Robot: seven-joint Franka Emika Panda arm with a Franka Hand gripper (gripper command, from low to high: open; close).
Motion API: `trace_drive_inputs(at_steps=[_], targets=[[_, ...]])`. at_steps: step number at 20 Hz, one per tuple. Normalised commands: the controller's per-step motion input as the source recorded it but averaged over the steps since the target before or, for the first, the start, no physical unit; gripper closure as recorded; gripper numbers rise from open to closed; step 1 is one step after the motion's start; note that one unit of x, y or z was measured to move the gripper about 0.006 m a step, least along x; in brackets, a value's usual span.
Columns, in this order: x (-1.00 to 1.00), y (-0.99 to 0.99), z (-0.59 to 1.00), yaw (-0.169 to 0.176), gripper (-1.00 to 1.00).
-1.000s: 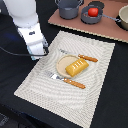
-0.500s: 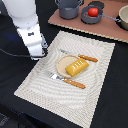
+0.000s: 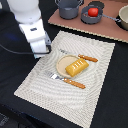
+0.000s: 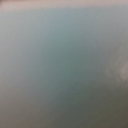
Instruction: Interact with the objects in diverse but meaningful ways.
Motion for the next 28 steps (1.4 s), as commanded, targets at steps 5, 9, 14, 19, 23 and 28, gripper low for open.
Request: trace_drive_inputs(at_steps=[5,9,14,19,23,28], targets=[[0.92,0.49,1.0,0.0,1.0],[0.91,0.51,0.87,0.0,1.0],[0.94,0.51,0.54,0.0,1.0],[0.94,0.49,0.35,0.0,1.0],[0.93,0.47,0.17,0.0,1.0],[0.85,0.41,-0.14,-0.001,1.0]])
